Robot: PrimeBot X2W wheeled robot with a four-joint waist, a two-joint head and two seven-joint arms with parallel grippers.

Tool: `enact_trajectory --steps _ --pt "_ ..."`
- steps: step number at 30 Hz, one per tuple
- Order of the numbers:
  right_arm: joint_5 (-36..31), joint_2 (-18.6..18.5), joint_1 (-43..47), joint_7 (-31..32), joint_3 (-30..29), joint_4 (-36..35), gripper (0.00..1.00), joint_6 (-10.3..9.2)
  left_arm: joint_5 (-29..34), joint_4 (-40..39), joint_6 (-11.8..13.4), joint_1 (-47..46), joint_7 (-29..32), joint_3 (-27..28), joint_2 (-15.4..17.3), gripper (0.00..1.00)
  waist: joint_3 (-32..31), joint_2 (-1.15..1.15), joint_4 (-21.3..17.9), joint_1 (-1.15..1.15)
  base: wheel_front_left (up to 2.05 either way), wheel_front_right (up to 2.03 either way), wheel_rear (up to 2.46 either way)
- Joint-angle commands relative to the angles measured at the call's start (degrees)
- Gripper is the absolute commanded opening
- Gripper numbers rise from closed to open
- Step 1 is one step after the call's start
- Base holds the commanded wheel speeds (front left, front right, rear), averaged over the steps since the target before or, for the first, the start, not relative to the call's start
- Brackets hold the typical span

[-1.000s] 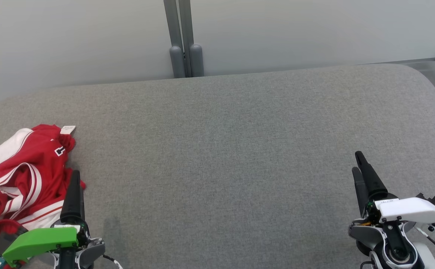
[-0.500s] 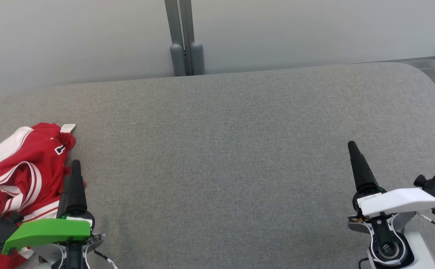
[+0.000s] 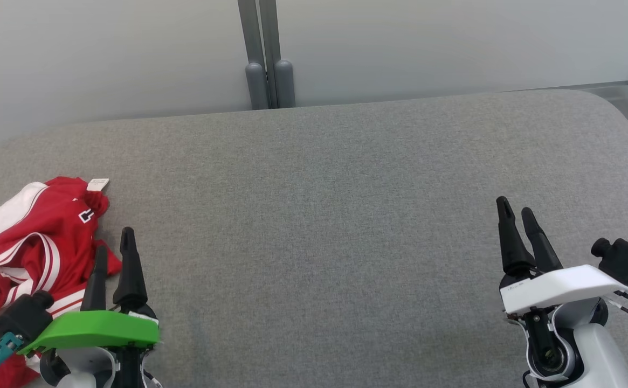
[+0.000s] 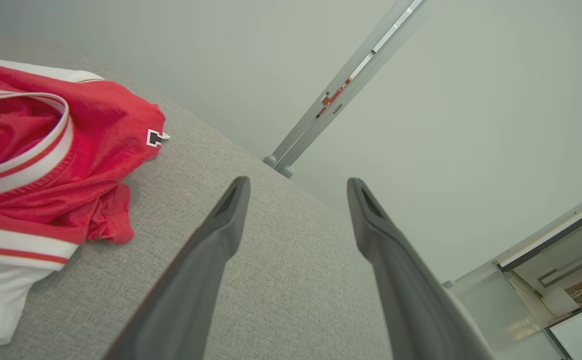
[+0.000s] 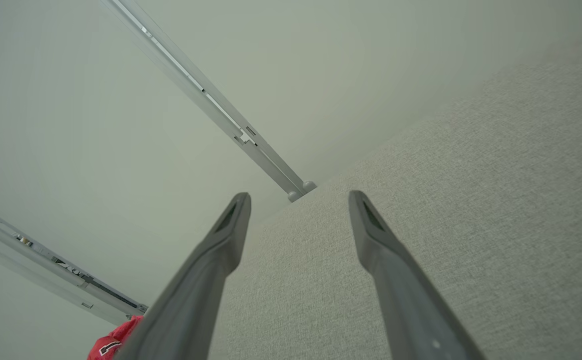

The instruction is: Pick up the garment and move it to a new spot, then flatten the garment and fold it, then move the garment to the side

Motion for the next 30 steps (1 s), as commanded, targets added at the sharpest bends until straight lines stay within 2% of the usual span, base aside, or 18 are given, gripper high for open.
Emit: enact_trajectory --steps 1,15,30 --pt "-2.4 -0.2 -1.3 -0.7 0.2 -0.6 1.0 0.02 2.7 -0.4 0.1 -0.4 -0.6 -0.2 0.4 1.0 0.0 0.0 0.0 0.0 0.0 0.0 0.0" --pt "-13.3 -0.2 -1.7 -3.0 1.7 0.0 1.0 0.02 12.7 0.3 0.3 -0.1 -2.8 -1.3 0.5 1.0 -0.2 0.0 0.2 0.0 0.0 0.0 0.0" --pt "-21.9 -0.2 -2.1 -5.1 3.5 0.3 1.0 0.03 20.8 0.0 0.8 0.0 -5.1 -2.0 0.5 1.0 -0.1 0.0 0.5 0.0 0.0 0.0 0.0"
